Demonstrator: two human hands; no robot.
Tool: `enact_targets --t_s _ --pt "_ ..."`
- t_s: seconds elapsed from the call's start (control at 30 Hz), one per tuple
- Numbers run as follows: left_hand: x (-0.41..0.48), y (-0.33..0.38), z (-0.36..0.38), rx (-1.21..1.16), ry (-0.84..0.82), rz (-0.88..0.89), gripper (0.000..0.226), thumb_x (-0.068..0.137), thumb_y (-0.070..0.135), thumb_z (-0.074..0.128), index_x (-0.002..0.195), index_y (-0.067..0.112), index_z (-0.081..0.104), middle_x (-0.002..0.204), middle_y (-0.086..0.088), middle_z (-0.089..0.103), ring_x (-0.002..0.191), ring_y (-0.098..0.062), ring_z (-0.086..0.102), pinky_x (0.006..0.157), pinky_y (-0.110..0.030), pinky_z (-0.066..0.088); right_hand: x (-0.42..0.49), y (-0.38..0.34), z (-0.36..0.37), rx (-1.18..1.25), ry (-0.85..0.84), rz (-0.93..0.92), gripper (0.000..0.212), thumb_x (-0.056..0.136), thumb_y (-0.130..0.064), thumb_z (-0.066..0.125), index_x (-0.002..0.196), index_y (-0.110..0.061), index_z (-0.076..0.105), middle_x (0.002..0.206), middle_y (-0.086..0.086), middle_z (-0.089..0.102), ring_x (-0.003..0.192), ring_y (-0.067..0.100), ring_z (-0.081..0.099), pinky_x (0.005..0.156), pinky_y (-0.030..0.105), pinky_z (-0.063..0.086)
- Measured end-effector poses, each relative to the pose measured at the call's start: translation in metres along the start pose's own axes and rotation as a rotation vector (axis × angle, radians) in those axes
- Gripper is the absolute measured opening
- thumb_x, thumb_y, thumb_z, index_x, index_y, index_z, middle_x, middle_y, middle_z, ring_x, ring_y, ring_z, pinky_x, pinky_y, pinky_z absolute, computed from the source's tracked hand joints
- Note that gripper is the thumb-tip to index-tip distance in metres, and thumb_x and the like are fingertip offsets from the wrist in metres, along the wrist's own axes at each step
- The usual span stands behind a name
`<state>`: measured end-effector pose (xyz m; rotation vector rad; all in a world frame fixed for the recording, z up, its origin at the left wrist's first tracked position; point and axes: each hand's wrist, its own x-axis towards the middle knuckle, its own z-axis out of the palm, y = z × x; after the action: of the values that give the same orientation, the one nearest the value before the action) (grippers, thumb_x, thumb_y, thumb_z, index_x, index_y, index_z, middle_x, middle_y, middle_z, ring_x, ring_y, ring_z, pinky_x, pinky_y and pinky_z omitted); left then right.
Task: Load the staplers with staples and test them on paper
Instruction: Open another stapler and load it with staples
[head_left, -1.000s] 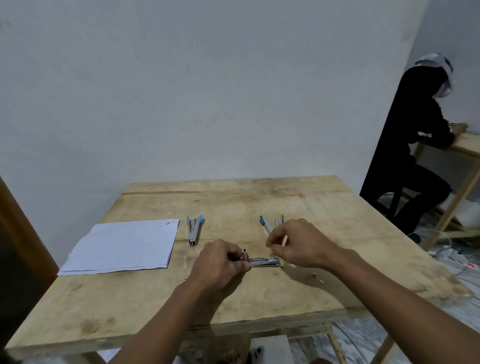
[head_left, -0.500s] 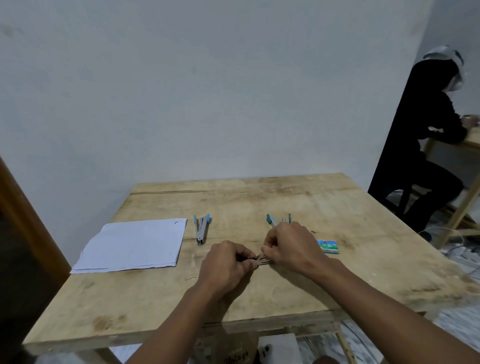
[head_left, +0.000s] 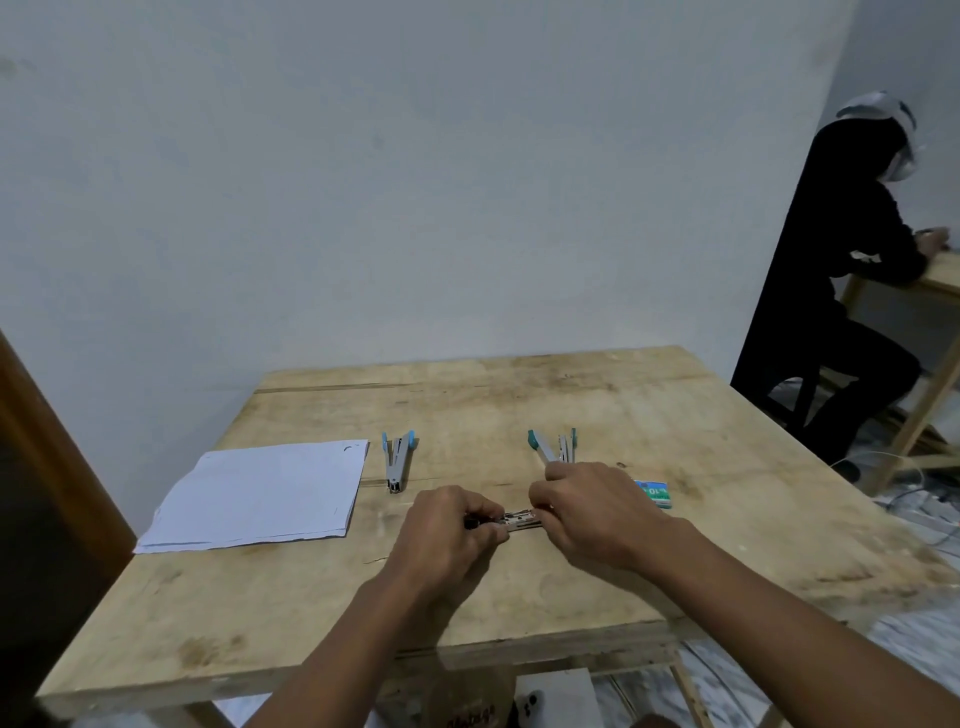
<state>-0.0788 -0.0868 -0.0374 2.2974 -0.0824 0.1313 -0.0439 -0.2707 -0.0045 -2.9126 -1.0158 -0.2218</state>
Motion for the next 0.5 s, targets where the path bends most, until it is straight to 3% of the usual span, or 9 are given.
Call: enact_targets --t_s 0.1,0.2,0.3,0.4,0.5 --pt "-0.002 0.003 -0.012 0.139 -0.031 0.076 0.019 0.085 0.025 0.071 0.104 0.022 0.077 0.082 0.011 0.068 0.074 -0.002 0.061 0.061 -0.015 0.044 -0.003 0.005 0.005 0.086 0.0 0.018 0.016 0.095 -0.031 0.048 0.086 -0.022 0.057 0.084 -0.003 0.056 0.076 0.021 0.054 0.068 0.038 0.049" --pt "-0.001 0.001 -0.03 0.326 -0.089 0.098 0.021 0.087 0.025 0.064 0.104 0.022 0.076 0.084 0.008 0.067 0.072 -0.001 0.055 0.063 -0.016 0.04 -0.004 0.01 0.009 0.205 -0.036 0.093 0.008 0.092 -0.025 0.056 0.086 -0.024 0.05 0.086 -0.002 0.062 0.078 0.021 0.054 0.07 0.04 0.049" --pt "-0.001 -0.001 -0.049 0.415 -0.148 0.074 0.021 0.085 0.023 0.062 0.104 0.023 0.073 0.094 0.007 0.072 0.075 -0.002 0.059 0.063 -0.011 0.041 -0.003 0.015 0.011 0.36 -0.04 0.166 0.021 0.09 -0.018 0.061 0.109 -0.023 0.052 0.093 -0.003 0.066 0.084 0.016 0.059 0.076 0.038 0.052" --pt "0.002 0.002 -0.057 0.175 0.004 0.045 0.039 0.077 0.02 0.076 0.112 0.03 0.061 0.087 0.007 0.072 0.074 0.0 0.063 0.064 -0.006 0.043 -0.001 0.014 0.014 0.49 -0.027 0.205 0.037 0.088 -0.012 0.064 0.12 -0.022 0.049 0.089 -0.006 0.066 0.082 0.012 0.063 0.078 0.037 0.055" --pt "0.004 0.015 -0.04 -0.227 0.16 -0.023 0.053 0.07 0.01 0.084 0.109 0.032 0.056 0.078 0.002 0.069 0.075 -0.009 0.068 0.069 -0.019 0.052 0.0 0.013 0.015 0.574 -0.02 0.238 0.048 0.087 -0.007 0.066 0.128 -0.022 0.045 0.092 -0.002 0.067 0.082 0.014 0.065 0.077 0.033 0.056"
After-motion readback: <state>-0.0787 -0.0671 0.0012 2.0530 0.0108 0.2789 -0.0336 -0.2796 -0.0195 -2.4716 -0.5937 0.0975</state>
